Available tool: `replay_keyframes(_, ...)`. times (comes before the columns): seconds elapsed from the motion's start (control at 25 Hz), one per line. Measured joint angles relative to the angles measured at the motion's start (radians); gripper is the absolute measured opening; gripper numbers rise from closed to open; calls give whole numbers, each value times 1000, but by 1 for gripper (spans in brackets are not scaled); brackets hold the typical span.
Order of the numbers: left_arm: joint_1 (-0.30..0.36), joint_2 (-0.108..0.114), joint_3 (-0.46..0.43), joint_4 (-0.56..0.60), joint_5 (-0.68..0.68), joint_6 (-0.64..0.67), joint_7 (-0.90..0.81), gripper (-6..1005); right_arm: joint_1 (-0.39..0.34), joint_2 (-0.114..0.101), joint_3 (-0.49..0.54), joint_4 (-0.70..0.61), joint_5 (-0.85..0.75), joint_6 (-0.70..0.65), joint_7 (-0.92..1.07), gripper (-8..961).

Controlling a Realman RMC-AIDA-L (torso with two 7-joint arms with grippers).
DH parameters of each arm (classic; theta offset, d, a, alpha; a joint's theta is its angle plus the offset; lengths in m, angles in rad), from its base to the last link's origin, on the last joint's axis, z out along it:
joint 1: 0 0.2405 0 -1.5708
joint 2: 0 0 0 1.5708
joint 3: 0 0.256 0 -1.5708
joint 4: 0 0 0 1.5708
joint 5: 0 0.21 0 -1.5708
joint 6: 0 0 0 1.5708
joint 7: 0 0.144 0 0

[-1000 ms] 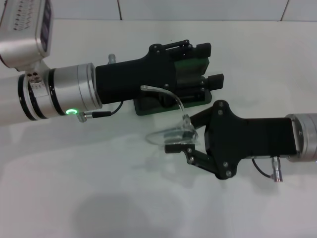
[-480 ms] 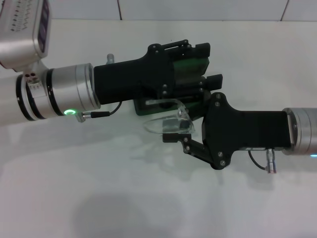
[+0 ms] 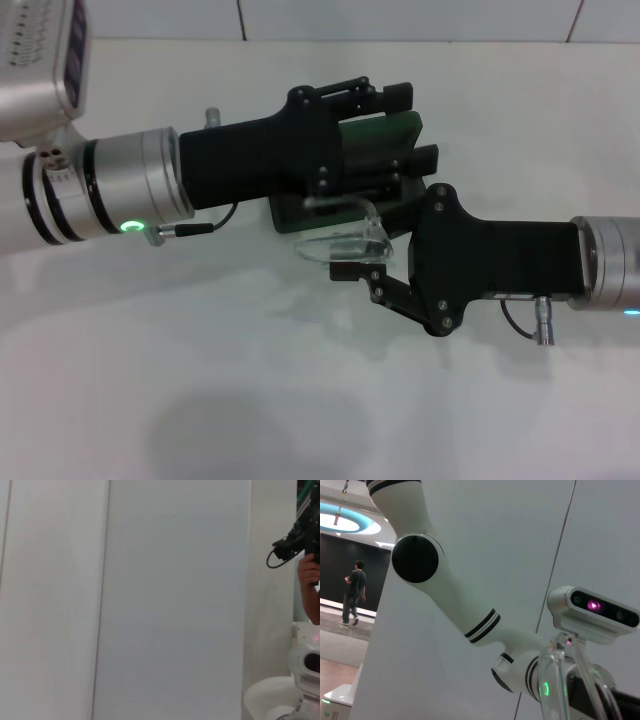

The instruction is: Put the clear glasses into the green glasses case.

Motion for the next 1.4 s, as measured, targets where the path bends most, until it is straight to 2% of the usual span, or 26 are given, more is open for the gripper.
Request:
replay_keyframes(0.24,12,1,-32,0,0,0,11,711,0,-1,0,0,0,2,12,116)
replay_keyframes(1.08,21,4,-46,0,2,12,16,711,-5,-5,8,0,0,38,26,116)
replay_keyframes(1.2,40,-4,-106,0,1,11,31,711,-10,-8,8,-1,0,39,21,116)
replay_keyframes(1.4,94,-22,-278,-3,0,-22,68,711,-35,-12,9,-35,-5,104,21,116)
